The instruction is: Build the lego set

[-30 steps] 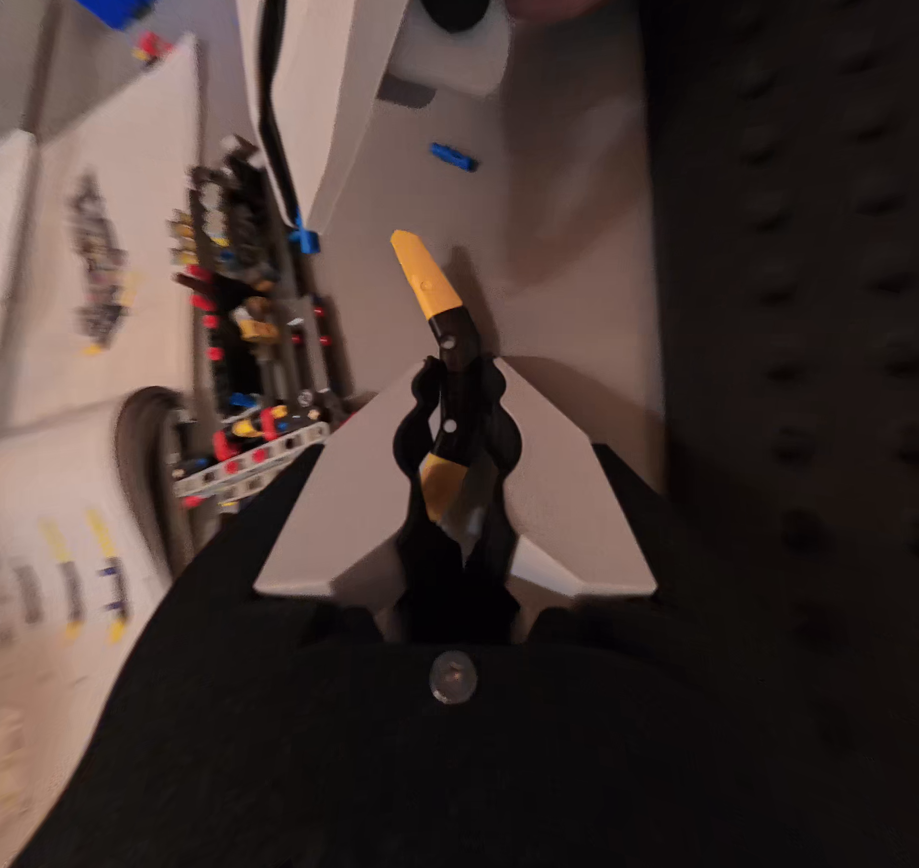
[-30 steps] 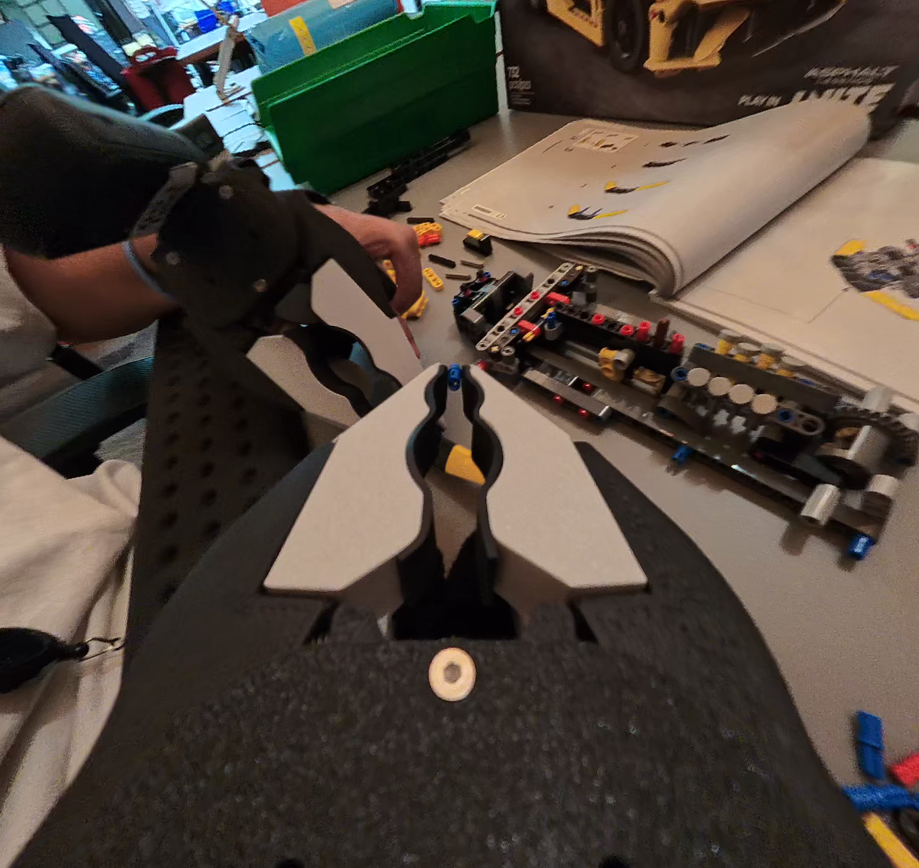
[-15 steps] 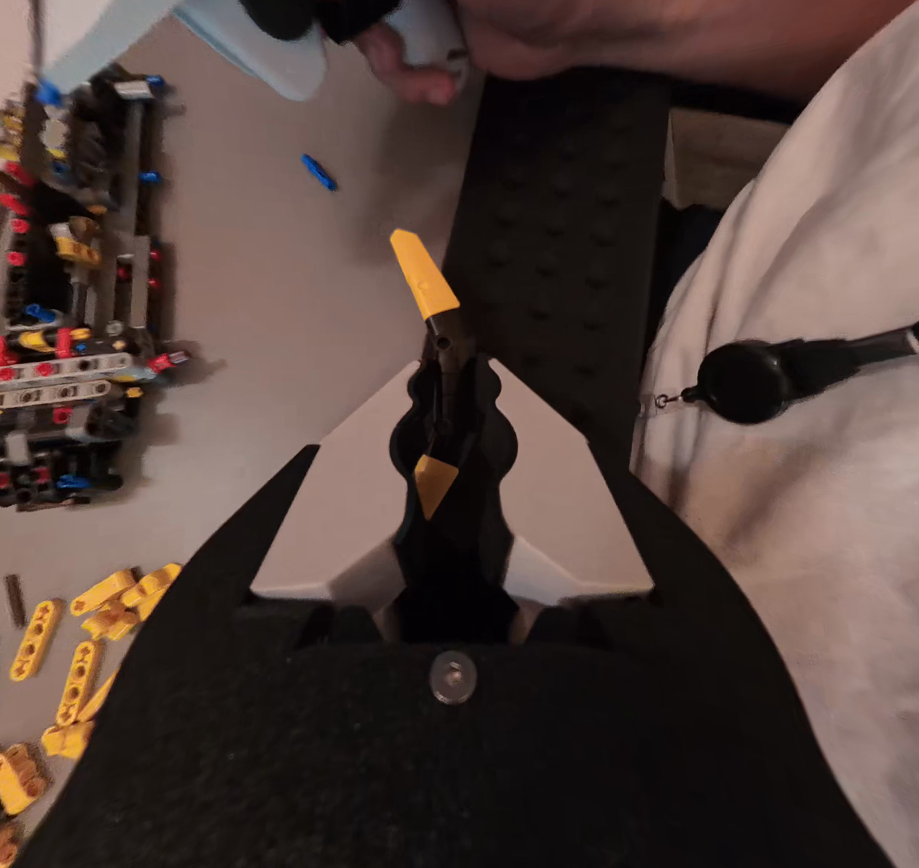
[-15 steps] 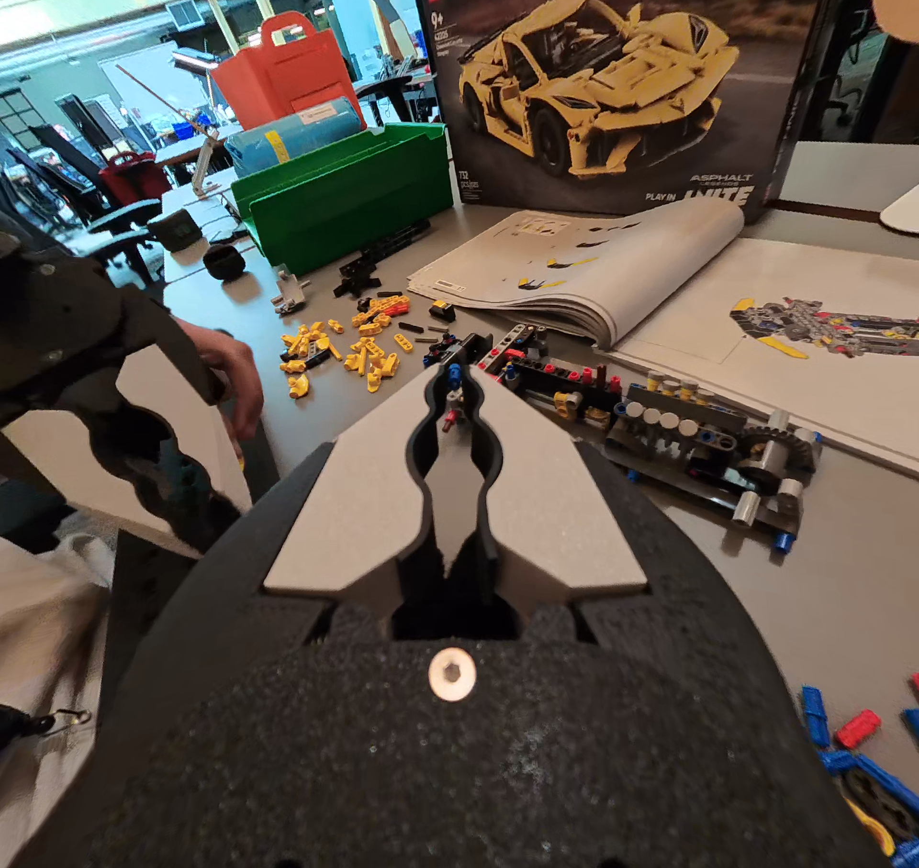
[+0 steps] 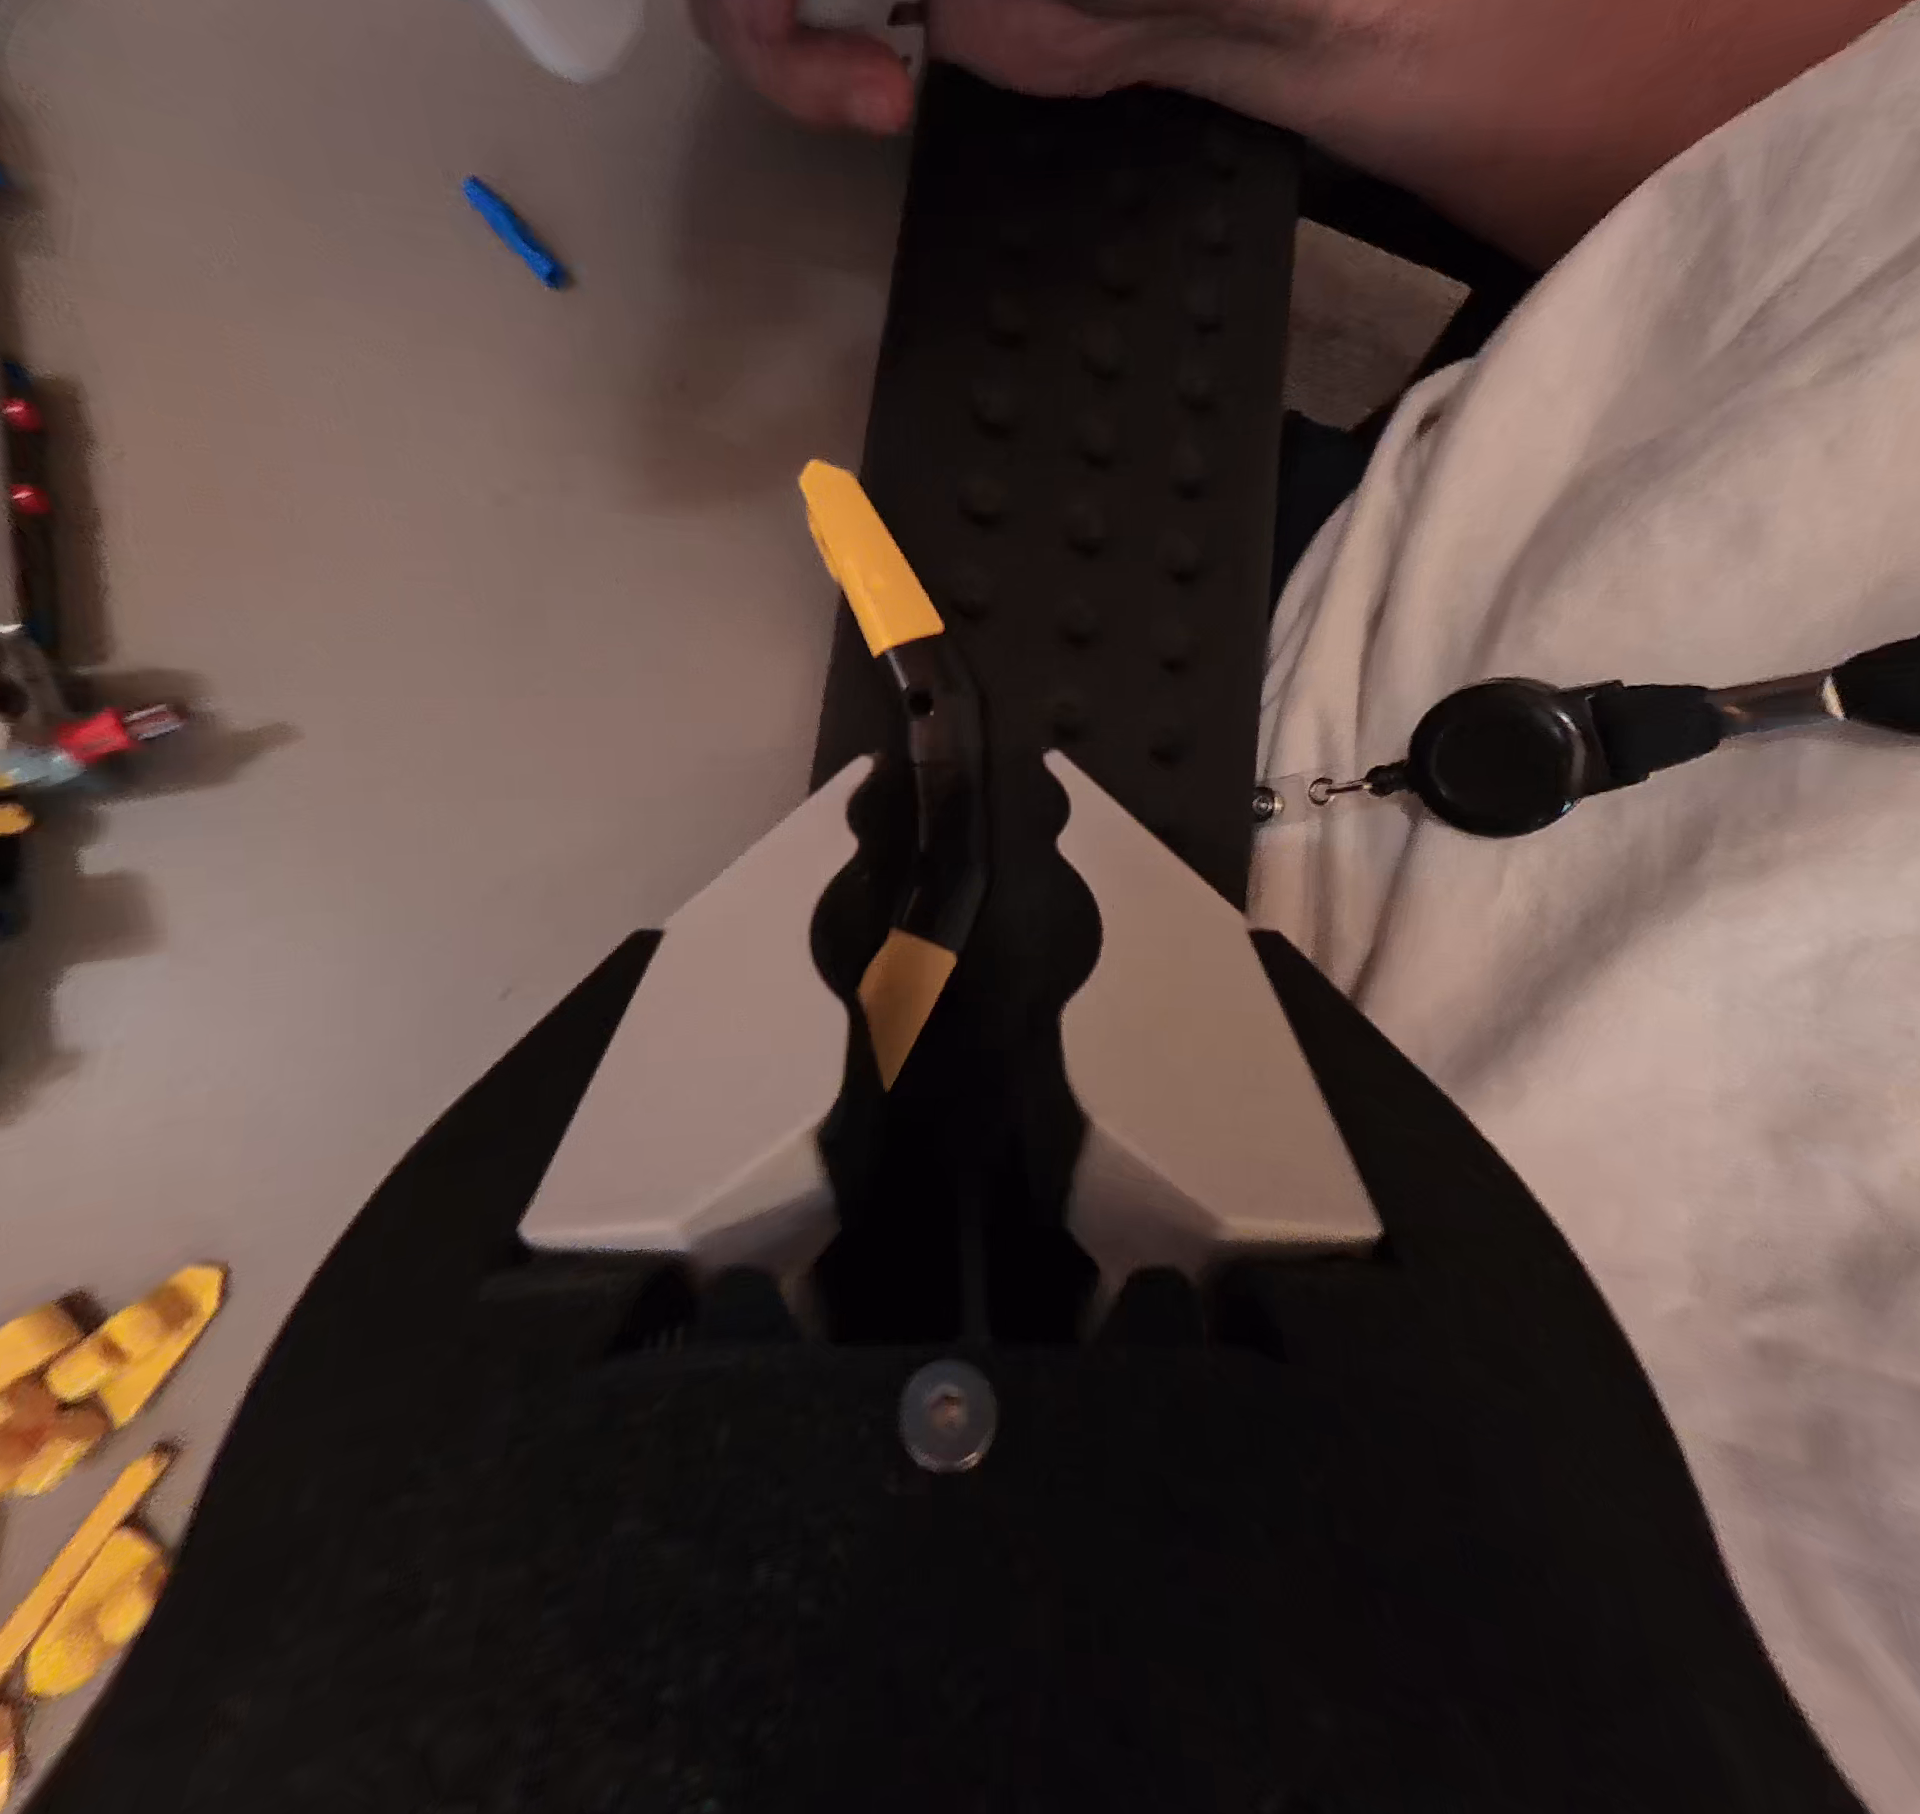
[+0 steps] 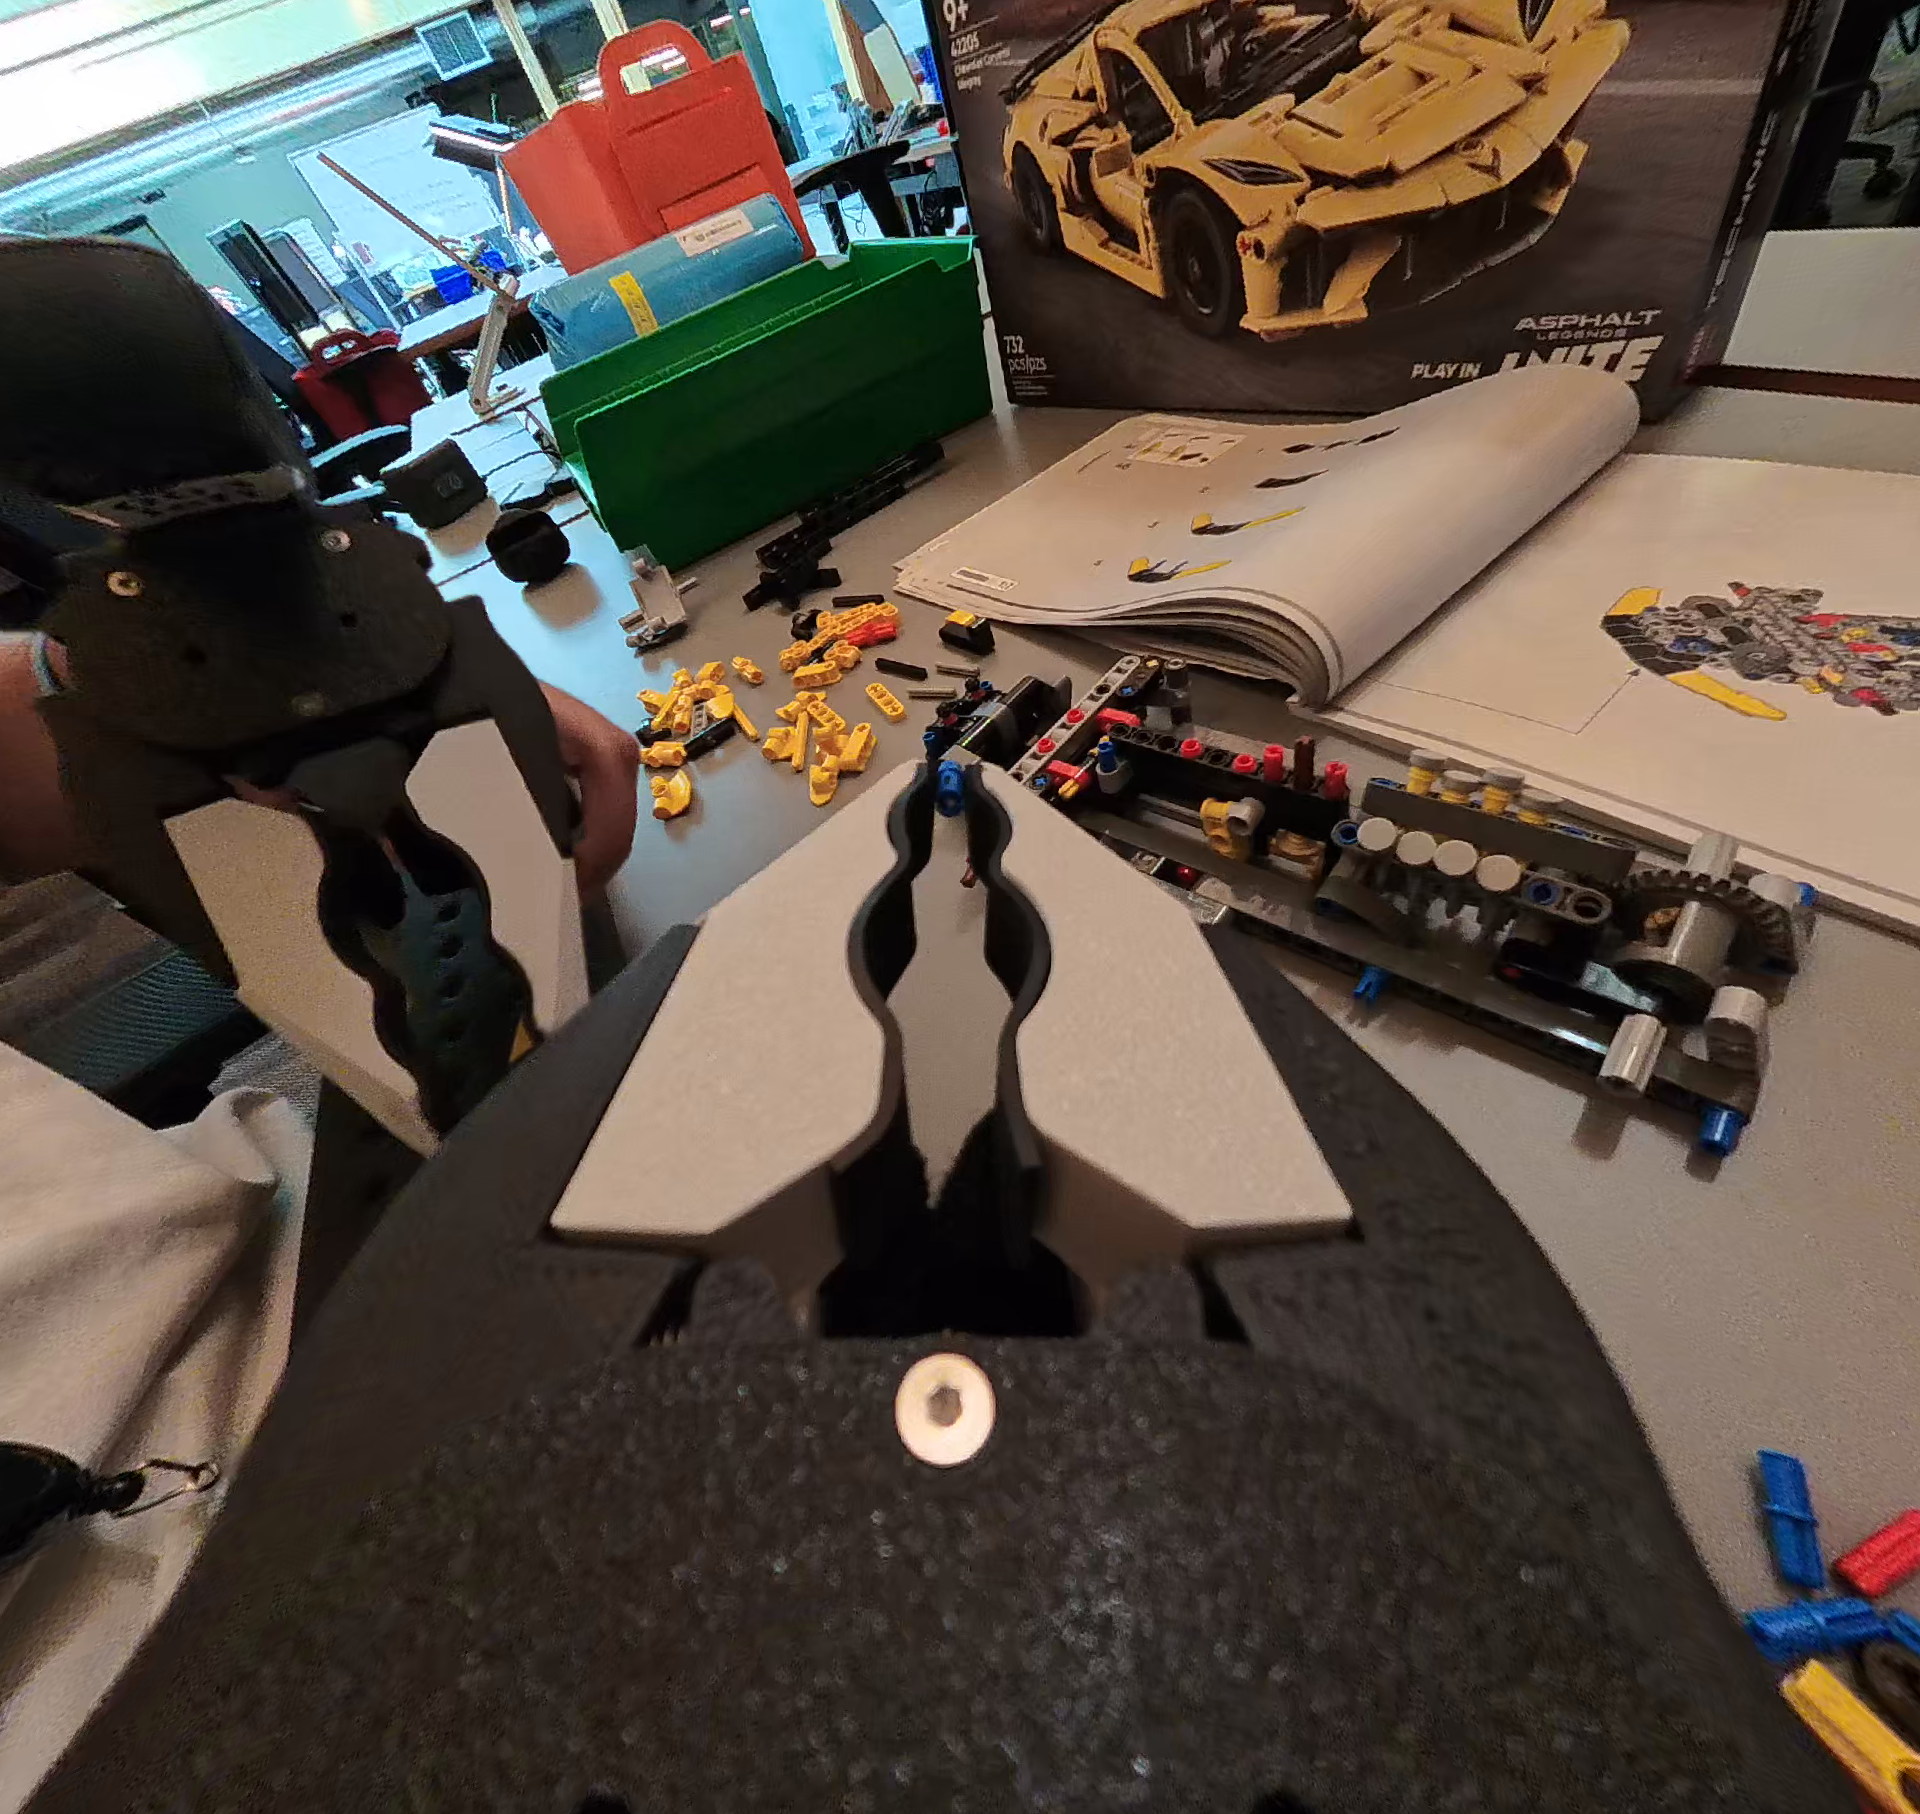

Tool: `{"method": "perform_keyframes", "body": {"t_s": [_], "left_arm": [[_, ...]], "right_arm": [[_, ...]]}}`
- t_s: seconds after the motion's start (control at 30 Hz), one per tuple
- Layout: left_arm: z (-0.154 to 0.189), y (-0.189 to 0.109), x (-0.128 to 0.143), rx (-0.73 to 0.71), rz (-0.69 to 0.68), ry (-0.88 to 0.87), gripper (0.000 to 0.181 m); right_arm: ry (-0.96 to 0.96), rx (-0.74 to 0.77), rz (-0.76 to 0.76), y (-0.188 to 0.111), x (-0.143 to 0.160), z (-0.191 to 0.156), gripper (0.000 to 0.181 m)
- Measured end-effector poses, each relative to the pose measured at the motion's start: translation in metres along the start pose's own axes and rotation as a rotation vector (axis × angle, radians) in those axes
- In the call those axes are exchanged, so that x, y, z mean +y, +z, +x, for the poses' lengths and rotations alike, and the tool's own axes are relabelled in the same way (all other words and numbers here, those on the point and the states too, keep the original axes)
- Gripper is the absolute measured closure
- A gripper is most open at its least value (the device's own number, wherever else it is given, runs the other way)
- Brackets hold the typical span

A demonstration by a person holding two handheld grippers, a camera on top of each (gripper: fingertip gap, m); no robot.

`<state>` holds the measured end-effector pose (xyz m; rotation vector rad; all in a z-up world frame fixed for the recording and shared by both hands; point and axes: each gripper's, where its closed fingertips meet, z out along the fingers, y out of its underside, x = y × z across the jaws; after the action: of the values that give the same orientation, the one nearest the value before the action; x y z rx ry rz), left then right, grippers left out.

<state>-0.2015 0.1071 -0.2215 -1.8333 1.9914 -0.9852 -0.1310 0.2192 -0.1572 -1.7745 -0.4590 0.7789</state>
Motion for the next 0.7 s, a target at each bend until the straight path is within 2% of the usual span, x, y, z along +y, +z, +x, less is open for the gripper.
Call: {"method": "perform_keyframes", "body": {"t_s": [0.13,0.3,0.37,0.43,0.5,0.6,0.7], "left_arm": [[-0.004,0.013,0.000,-0.045,-0.077,0.058,0.169],[-0.011,0.011,-0.002,-0.126,-0.149,0.153,0.170],[-0.033,0.003,-0.005,-0.264,-0.153,0.211,0.170],[-0.065,-0.008,-0.006,-0.476,-0.181,0.340,0.174],[-0.092,-0.017,-0.001,-0.670,-0.260,0.483,0.174],[-0.108,-0.014,0.008,-0.786,-0.332,0.643,0.174],[-0.119,-0.015,0.008,-0.863,-0.346,0.692,0.174]], "right_arm": [[0.013,-0.004,-0.001,0.000,0.001,0.001,0.177],[0.014,-0.004,-0.001,-0.001,0.000,0.001,0.177],[0.019,-0.002,0.008,-0.002,-0.001,0.002,0.177],[0.031,0.001,0.012,-0.003,-0.001,0.004,0.177],[0.031,0.019,0.007,-0.003,-0.001,0.007,0.177],[0.003,0.059,-0.023,-0.001,0.004,0.011,0.177],[-0.058,0.082,-0.102,0.005,0.017,0.010,0.177]]}}
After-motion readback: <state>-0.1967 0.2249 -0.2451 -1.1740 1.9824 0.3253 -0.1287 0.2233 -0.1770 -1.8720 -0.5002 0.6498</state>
